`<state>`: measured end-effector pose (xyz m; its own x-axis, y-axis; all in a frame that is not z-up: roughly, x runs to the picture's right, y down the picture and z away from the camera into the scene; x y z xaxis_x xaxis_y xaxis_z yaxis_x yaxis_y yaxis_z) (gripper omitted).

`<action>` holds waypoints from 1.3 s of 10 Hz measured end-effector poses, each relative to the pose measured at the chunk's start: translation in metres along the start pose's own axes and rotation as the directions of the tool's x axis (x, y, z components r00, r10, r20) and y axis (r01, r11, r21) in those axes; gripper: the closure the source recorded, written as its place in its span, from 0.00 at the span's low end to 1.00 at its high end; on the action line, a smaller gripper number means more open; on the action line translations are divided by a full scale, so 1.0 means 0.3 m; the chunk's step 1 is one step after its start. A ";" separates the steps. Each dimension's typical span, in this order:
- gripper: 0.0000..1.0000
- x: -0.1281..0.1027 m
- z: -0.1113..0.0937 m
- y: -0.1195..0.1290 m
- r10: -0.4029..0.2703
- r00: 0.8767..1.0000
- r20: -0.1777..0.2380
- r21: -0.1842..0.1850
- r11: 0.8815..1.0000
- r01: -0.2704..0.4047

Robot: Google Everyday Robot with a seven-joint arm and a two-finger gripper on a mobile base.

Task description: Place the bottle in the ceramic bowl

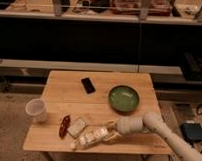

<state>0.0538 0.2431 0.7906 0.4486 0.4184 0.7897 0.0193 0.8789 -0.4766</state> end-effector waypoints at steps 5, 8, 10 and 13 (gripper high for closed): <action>1.00 0.075 -0.240 0.014 0.031 0.998 -0.050 0.080 0.996 -0.027; 1.00 0.126 -0.369 0.003 0.078 0.995 -0.060 0.148 0.987 -0.069; 1.00 0.153 -0.423 -0.013 0.124 0.991 -0.057 0.182 0.977 -0.111; 1.00 0.192 -0.458 -0.054 0.231 0.973 0.004 0.231 0.947 -0.225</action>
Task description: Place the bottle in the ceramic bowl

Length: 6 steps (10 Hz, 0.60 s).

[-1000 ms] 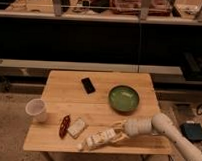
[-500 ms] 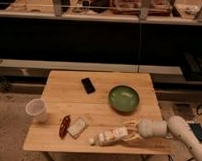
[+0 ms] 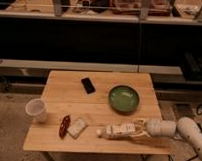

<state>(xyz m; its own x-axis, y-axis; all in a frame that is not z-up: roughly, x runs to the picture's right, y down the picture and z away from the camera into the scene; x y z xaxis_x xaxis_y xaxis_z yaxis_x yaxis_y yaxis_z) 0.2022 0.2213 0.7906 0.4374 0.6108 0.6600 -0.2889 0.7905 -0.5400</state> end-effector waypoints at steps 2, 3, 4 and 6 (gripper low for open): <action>1.00 -0.007 0.010 -0.037 0.052 0.998 0.044 0.023 0.998 -0.053; 1.00 -0.025 0.010 -0.063 0.064 0.995 0.071 0.037 0.997 -0.067; 1.00 -0.048 0.007 -0.095 0.066 0.993 0.093 0.053 0.996 -0.071; 1.00 -0.105 0.008 -0.159 0.041 0.993 0.115 0.073 0.996 -0.050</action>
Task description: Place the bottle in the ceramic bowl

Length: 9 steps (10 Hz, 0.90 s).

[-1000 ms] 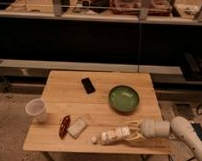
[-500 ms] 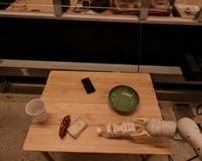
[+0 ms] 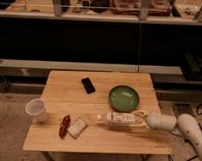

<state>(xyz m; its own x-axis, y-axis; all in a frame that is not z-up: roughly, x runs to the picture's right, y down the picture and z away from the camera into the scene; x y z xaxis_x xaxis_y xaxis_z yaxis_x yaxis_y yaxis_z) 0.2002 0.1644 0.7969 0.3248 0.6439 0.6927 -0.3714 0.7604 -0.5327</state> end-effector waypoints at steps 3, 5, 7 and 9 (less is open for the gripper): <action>1.00 -0.047 0.018 -0.116 -0.028 1.000 -0.003 0.039 0.999 0.028; 1.00 -0.049 0.011 -0.186 -0.025 1.000 -0.013 0.069 0.997 0.026; 1.00 -0.043 0.005 -0.263 -0.023 0.999 -0.032 0.099 0.995 0.027; 1.00 -0.030 0.005 -0.346 -0.010 0.999 -0.042 0.126 0.992 0.015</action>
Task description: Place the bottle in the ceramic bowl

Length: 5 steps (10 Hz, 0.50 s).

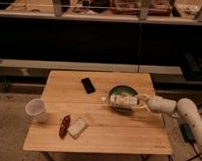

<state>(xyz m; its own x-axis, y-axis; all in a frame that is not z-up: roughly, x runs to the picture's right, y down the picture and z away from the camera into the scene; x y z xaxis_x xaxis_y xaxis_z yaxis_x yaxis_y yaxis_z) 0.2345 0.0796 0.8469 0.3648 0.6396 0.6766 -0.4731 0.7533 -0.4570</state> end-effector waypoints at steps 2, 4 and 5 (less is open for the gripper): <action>1.00 0.021 -0.007 -0.064 0.026 1.000 0.000 0.030 0.999 -0.026; 0.89 0.064 -0.023 -0.128 0.056 0.998 -0.004 0.062 0.996 -0.056; 0.79 0.080 -0.032 -0.146 0.063 0.998 -0.006 0.071 0.996 -0.062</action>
<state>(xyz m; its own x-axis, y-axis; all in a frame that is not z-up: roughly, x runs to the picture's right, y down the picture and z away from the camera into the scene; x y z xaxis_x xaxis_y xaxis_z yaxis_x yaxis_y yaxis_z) 0.2718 0.0635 0.8775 0.3389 0.6863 0.6435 -0.5506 0.6993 -0.4558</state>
